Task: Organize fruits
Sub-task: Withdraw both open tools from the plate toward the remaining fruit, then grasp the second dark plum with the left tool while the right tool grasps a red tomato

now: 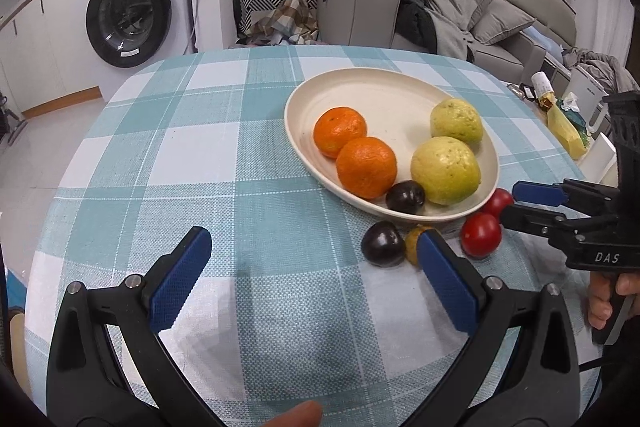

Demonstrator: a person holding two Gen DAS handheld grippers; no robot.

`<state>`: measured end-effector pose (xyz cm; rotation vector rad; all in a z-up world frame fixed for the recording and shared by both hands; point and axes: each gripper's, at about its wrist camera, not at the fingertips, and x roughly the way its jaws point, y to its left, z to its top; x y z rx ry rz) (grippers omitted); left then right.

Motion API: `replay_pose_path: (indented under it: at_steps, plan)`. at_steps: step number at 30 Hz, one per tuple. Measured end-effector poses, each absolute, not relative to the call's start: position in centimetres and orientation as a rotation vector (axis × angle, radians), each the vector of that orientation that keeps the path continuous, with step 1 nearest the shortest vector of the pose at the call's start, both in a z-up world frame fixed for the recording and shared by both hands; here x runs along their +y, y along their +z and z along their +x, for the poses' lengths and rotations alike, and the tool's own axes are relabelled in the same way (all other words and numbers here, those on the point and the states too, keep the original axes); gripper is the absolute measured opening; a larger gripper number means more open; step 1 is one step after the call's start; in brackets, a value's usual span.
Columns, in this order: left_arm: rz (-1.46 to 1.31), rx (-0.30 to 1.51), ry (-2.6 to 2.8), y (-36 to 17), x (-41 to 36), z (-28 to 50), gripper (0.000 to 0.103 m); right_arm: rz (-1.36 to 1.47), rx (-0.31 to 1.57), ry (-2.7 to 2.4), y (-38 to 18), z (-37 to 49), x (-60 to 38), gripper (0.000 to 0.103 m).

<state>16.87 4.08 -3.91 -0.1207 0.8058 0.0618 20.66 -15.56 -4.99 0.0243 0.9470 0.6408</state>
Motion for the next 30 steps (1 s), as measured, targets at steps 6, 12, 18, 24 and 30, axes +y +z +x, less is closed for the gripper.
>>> replay_pose_path:
  at_steps: [6, 12, 18, 24, 30]
  plan:
    - [-0.139, 0.835, 0.07, -4.5, 4.5, 17.4, 0.102, 0.032, 0.947, 0.669, -4.9, 20.8, -15.2, 0.054]
    - [-0.154, 0.849, 0.071, -4.9, 4.8, 17.6, 0.102, 0.059, 0.957, 0.698, -5.0, 21.0, -14.9, 0.043]
    - [-0.138, 0.869, 0.02, -5.2, 4.1, 17.8, 0.085, 0.032, 0.944, 0.707, -4.7, 20.5, -14.3, 0.029]
    - [-0.104, 0.868, -0.054, -5.2, 2.7, 17.7, 0.066, 0.044, 0.935, 0.696, -4.6, 20.4, -14.7, 0.029]
    - [-0.1, 0.881, -0.109, -5.3, 2.1, 17.9, 0.056, 0.051, 0.938, 0.682, -4.6, 20.6, -14.9, 0.029]
